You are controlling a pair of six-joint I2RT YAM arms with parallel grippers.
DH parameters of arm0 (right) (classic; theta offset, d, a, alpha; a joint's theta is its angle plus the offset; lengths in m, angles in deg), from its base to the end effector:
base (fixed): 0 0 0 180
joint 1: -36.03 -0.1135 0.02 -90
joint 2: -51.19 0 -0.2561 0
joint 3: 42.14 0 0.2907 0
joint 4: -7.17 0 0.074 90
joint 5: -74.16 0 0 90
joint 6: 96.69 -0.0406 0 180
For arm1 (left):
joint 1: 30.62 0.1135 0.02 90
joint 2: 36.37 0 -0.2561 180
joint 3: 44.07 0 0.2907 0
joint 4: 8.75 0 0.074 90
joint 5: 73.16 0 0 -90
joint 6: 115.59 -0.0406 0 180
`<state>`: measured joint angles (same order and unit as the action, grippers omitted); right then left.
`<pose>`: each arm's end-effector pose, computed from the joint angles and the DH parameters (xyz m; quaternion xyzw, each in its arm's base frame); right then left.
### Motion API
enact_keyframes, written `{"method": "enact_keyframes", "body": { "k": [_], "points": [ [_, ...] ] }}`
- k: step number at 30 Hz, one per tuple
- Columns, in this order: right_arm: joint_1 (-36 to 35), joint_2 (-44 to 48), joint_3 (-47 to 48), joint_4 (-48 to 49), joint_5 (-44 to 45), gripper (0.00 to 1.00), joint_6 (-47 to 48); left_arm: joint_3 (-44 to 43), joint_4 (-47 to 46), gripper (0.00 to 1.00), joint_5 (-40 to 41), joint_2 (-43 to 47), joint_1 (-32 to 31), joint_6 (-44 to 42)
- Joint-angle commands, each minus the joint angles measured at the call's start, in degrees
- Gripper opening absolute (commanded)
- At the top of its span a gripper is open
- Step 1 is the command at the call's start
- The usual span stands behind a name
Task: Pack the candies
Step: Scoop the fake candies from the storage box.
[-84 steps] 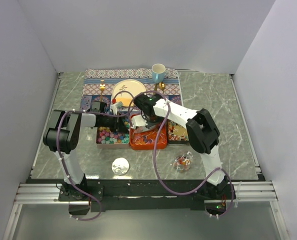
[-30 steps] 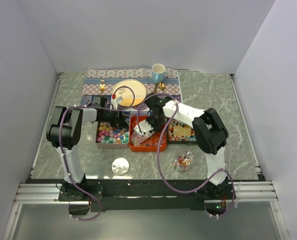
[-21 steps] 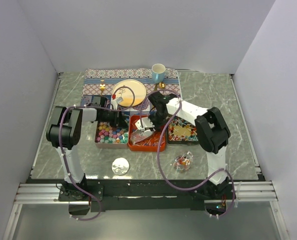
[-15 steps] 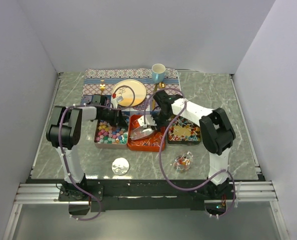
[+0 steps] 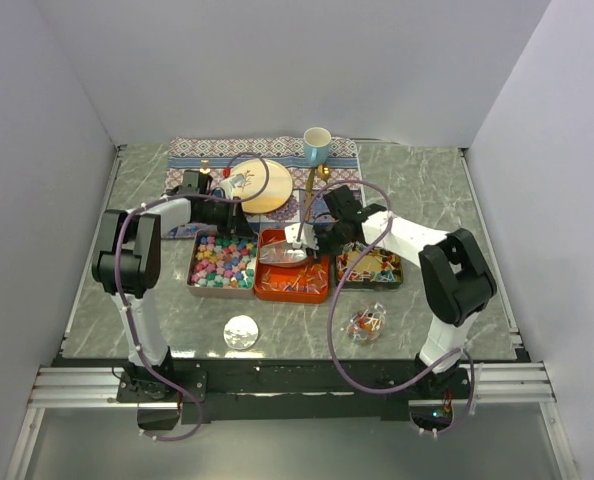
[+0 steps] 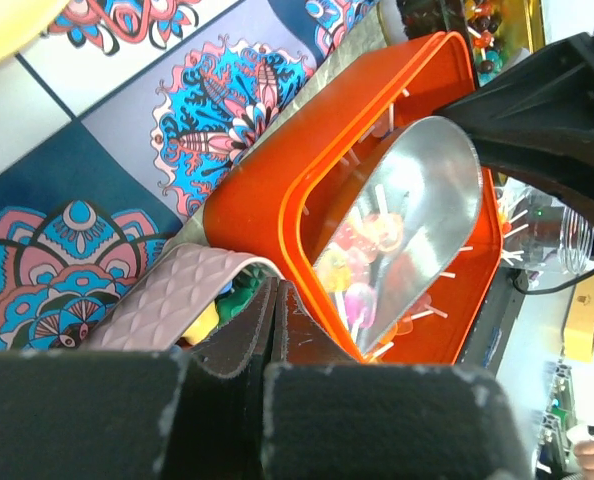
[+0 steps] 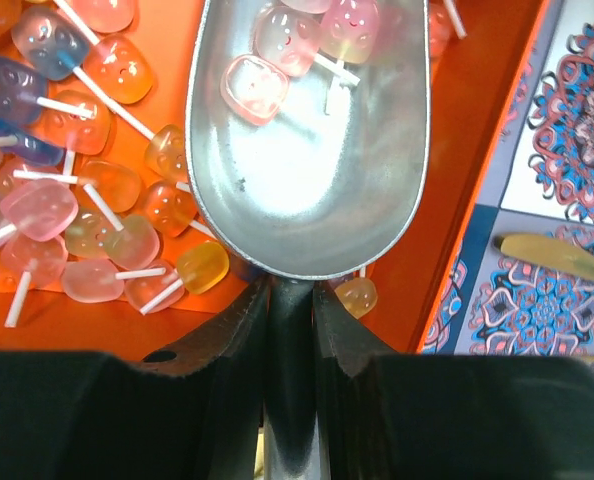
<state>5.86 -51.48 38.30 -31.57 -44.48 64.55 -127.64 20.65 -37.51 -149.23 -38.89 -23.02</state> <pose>0.3347 0.2171 0.1575 -0.7652 0.5461 0.1390 0.3114 0.4146 -0.0936 0.1238 0.1657 0.8494 -0.4605 0.1974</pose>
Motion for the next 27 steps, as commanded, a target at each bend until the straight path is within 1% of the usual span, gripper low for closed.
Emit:
{"method": "enact_keyframes", "body": {
  "k": [1,2,3,5,6,8,9,11,12,13,14,16,17,20,23,27],
  "points": [
    [0.2,4.9,-1.9,5.8,-2.7,0.00,-3.4,-1.5,1.8,0.01,-1.1,-0.9,0.0,-1.2],
    [-0.1,4.8,-1.7,5.8,-2.2,0.00,-3.9,-1.6,1.8,0.01,-1.1,-0.8,0.0,-1.2],
    [-0.3,4.3,-1.1,3.2,-1.6,0.00,-3.0,-1.6,1.8,0.01,-0.9,-0.8,0.0,-1.1],
    [-0.9,1.4,3.0,-1.1,0.2,0.00,-2.8,-2.1,1.8,0.01,-1.0,-0.8,0.0,-1.1],
    [-1.0,0.1,4.8,-6.9,0.4,0.00,-1.6,-2.2,1.8,0.01,-1.0,-1.0,0.0,-1.0],
    [-1.0,-3.0,9.2,-10.6,1.4,0.00,-1.5,-2.7,1.9,0.01,-1.2,-1.1,0.0,-0.8],
    [-1.1,-4.8,10.9,-15.8,1.7,0.00,0.1,-2.9,2.0,0.01,-1.2,-1.1,0.0,-0.8],
    [-1.1,-5.9,13.2,-17.5,1.8,0.00,0.0,-3.2,2.2,0.01,-1.2,-1.2,0.0,-0.9],
    [-1.2,-6.8,13.7,-20.3,2.0,0.00,1.4,-3.3,2.1,0.01,-1.2,-1.3,0.0,-1.0],
    [-1.3,-7.4,14.9,-21.1,2.3,0.03,1.5,-3.4,2.1,0.01,-1.3,-1.3,0.0,-1.0],
    [-1.5,-8.0,15.6,-22.1,2.5,0.11,1.6,-3.5,2.1,0.01,-1.2,-1.4,0.0,-1.0],
    [-1.5,-9.4,16.2,-23.4,2.9,0.16,1.1,-3.5,2.0,0.01,-1.1,-1.5,0.1,-0.9],
    [-1.5,-9.6,16.3,-23.6,3.0,0.23,1.1,-3.7,2.0,0.01,-1.1,-1.5,0.1,-1.0],
    [-1.5,-11.1,17.2,-25.5,3.3,0.29,1.4,-3.7,2.1,0.01,-0.9,-1.4,0.1,-1.2],
    [-1.6,-12.1,17.6,-26.3,3.4,0.31,0.9,-3.5,2.3,0.01,-0.8,-1.3,0.1,-1.4],
    [-1.9,-15.8,20.6,-29.8,3.9,0.35,0.5,-3.2,2.0,0.01,-0.8,-1.5,0.1,-1.3]
  ]
}}
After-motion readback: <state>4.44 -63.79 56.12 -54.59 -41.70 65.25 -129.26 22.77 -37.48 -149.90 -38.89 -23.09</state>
